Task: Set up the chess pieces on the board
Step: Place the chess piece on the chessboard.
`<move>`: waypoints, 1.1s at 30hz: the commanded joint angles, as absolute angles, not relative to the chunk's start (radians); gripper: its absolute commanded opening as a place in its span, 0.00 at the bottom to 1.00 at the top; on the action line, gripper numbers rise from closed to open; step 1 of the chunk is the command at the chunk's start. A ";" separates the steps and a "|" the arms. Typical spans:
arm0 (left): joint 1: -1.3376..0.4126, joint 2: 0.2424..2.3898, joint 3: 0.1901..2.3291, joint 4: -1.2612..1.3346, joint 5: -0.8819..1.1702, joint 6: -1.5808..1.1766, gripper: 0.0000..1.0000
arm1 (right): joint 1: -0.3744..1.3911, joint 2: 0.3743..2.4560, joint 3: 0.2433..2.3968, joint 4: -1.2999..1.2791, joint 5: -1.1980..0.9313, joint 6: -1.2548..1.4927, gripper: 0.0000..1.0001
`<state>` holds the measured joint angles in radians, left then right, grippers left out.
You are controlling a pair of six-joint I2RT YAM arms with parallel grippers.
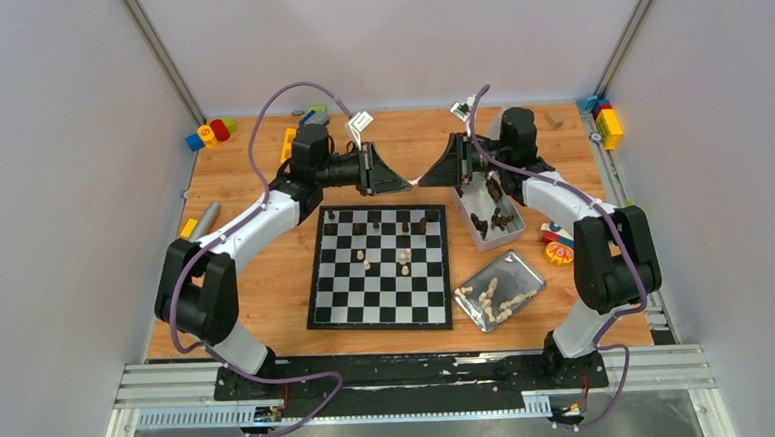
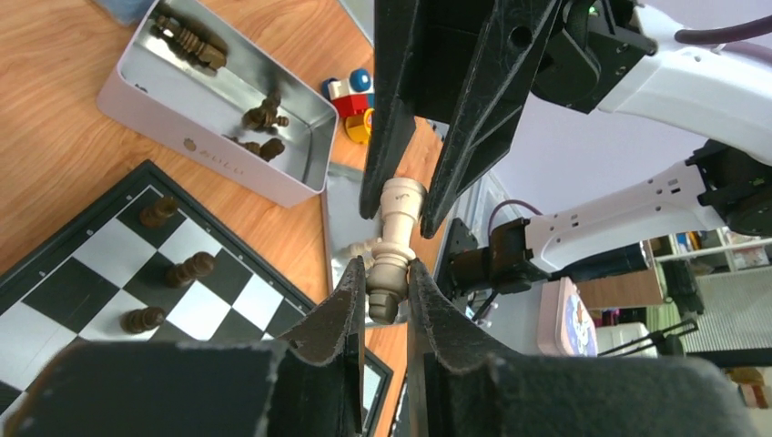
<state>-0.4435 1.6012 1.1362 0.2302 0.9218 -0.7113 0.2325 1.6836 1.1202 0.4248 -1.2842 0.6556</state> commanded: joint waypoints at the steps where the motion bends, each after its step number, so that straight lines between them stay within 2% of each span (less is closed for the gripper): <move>1: -0.442 1.583 1.244 0.006 0.896 -0.519 0.01 | 0.217 1.667 1.171 0.196 -1.261 0.441 0.36; 6: -0.443 1.525 1.330 -0.412 0.806 -0.157 0.00 | 0.153 1.591 1.167 0.038 -1.231 0.280 0.61; 10: -0.464 1.463 1.365 -0.715 0.697 0.121 0.00 | 0.082 1.517 1.147 -0.087 -1.223 0.177 0.71; 13: -0.531 1.415 1.362 -0.897 0.522 0.326 0.00 | 0.037 1.451 1.121 -0.182 -1.195 0.086 0.73; 19: -0.714 1.367 1.279 -1.080 0.257 0.434 0.00 | 0.009 1.316 1.036 -0.285 -1.138 -0.066 0.73; 27: -0.934 1.442 1.256 -1.158 0.096 0.399 0.00 | -0.051 1.216 0.931 -0.329 -1.094 -0.176 0.73; 33: -1.010 1.534 1.274 -1.157 0.054 0.384 0.00 | -0.095 1.209 0.930 -0.340 -1.106 -0.195 0.73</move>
